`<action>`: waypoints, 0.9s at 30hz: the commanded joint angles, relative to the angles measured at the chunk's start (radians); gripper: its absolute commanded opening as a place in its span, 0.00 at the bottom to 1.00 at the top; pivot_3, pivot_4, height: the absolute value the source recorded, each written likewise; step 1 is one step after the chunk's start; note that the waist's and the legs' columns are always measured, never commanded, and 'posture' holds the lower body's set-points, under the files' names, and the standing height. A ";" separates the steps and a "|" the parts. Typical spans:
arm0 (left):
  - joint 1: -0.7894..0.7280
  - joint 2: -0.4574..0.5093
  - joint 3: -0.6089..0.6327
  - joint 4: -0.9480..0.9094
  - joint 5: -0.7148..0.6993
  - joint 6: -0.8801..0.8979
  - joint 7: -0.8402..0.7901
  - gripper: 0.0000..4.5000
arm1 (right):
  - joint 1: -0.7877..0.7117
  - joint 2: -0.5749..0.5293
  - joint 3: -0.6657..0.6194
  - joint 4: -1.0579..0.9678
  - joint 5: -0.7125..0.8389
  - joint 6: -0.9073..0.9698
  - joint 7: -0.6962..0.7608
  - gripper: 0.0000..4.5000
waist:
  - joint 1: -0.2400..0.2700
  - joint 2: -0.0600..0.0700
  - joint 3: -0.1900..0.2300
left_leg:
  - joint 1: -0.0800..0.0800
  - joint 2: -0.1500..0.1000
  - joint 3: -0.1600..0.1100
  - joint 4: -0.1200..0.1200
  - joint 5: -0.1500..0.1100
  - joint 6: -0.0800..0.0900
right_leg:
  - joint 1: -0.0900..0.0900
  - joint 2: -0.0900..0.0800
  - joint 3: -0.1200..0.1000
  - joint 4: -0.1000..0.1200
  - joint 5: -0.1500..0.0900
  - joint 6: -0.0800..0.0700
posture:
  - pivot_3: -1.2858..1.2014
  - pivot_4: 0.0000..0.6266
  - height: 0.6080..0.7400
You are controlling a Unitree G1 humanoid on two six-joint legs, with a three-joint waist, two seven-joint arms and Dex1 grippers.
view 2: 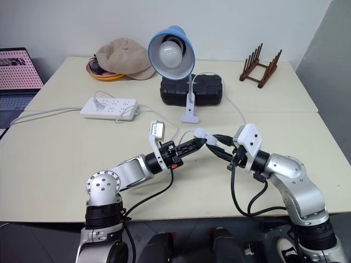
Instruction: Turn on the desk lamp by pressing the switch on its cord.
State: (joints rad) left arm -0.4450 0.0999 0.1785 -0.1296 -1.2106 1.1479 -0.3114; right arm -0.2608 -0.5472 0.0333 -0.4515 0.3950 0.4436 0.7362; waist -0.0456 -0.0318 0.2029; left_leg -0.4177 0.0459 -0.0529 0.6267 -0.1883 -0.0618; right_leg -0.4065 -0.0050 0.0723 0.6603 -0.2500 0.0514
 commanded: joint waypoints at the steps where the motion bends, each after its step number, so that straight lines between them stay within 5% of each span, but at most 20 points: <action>1: -0.011 0.006 0.003 -0.042 -0.021 -0.026 -0.009 0.29 | -0.002 0.000 -0.007 -0.045 0.005 -0.027 0.000 0.24 | 0.000 0.000 0.000 | 0.000 0.000 0.000 0.000 0.000 0.000 | 0.000 0.000 0.000 0.000 0.000 0.000 | 0.52 0.24 1.00; 7: -0.025 0.006 0.008 -0.021 -0.039 -0.027 0.012 0.55 | -0.002 -0.001 -0.006 -0.049 0.005 -0.027 0.001 0.24 | 0.000 0.000 0.000 | 0.000 0.000 0.000 0.000 0.000 0.000 | 0.000 0.000 0.000 -0.001 0.000 0.000 | 0.52 0.24 1.00; 13: -0.024 0.002 0.010 -0.020 -0.062 -0.033 0.024 0.55 | -0.008 -0.004 -0.006 -0.047 0.006 -0.025 0.005 0.24 | 0.000 0.000 0.000 | 0.000 0.000 0.000 -0.001 0.000 0.000 | 0.000 0.000 0.000 -0.001 0.000 0.000 | 0.52 0.24 1.00; 23: -0.006 0.001 0.012 -0.041 -0.109 -0.033 0.039 0.13 | 0.001 -0.005 -0.007 -0.053 0.006 -0.024 0.006 0.24 | 0.001 0.000 0.000 | 0.000 0.000 0.000 -0.001 0.000 0.000 | 0.000 0.000 0.000 -0.002 0.000 0.000 | 0.52 0.24 1.00; 27: -0.008 0.003 0.011 -0.038 -0.121 -0.035 0.047 0.11 | 0.004 -0.004 -0.008 -0.058 0.007 -0.023 0.003 0.24 | 0.001 0.000 0.000 | -0.001 0.000 0.000 -0.001 0.000 0.000 | 0.000 0.000 0.000 -0.002 0.000 0.000 | 0.52 0.24 1.00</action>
State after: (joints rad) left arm -0.4436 0.1079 0.1934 -0.1284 -1.2921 1.1214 -0.2578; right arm -0.2558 -0.5473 0.0333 -0.4695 0.3938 0.4373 0.7390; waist -0.0444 -0.0318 0.2029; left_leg -0.4183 0.0458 -0.0528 0.6255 -0.1884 -0.0619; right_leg -0.4068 -0.0053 0.0722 0.6580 -0.2501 0.0512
